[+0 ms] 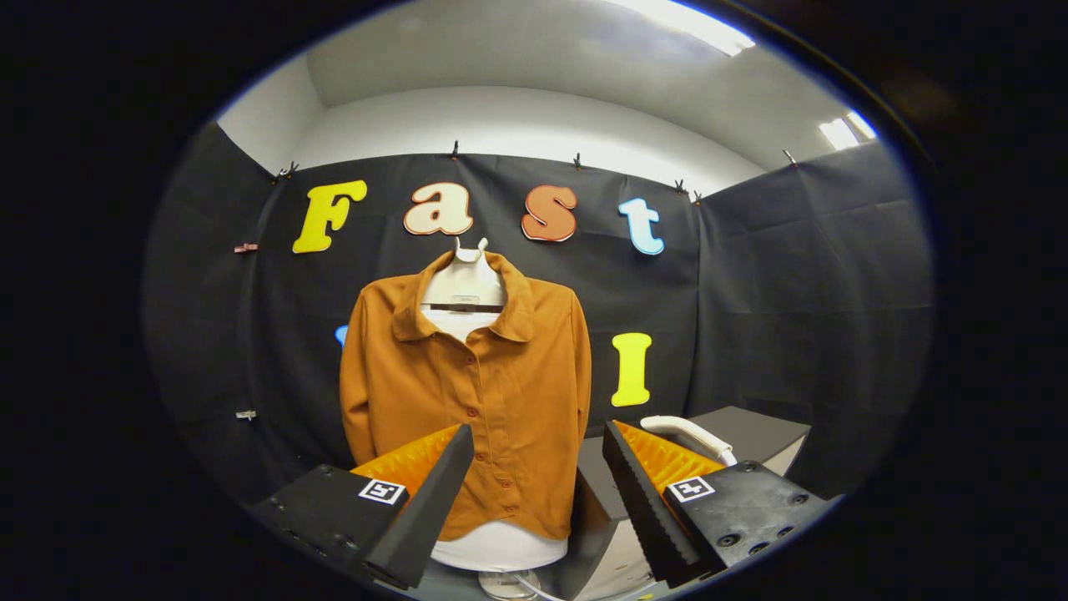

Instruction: Iron the clothes twice with a garment steamer, once on the left side and once on the right side.

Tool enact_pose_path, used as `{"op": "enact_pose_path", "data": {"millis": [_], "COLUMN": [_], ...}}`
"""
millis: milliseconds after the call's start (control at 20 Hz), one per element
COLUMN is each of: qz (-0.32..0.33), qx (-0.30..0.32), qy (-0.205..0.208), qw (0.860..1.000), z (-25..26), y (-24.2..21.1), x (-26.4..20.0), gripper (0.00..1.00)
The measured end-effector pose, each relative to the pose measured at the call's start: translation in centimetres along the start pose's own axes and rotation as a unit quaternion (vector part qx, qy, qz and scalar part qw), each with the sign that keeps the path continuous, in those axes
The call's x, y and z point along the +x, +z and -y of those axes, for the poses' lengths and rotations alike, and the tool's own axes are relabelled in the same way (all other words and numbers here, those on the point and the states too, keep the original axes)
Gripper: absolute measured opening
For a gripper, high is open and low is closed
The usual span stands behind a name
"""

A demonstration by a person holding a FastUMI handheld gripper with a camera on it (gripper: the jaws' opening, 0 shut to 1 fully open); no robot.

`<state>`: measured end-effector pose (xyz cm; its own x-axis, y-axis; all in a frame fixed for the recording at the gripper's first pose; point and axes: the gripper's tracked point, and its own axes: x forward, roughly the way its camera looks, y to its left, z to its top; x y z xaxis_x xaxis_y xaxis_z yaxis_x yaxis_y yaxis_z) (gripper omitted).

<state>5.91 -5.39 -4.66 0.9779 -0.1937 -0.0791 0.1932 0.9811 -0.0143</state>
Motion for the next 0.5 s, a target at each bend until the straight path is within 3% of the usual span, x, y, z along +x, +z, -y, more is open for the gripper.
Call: {"op": "enact_pose_path", "data": {"millis": [250, 500], "qz": [-0.001, -0.013], "qx": [0.002, 0.001], "qy": [0.013, -0.003], "qw": [1.0, 1.0], "z": [4.4, 10.8], "y": [-0.2, -1.0], "x": [6.0, 11.0], "gripper": [0.98, 0.98]}}
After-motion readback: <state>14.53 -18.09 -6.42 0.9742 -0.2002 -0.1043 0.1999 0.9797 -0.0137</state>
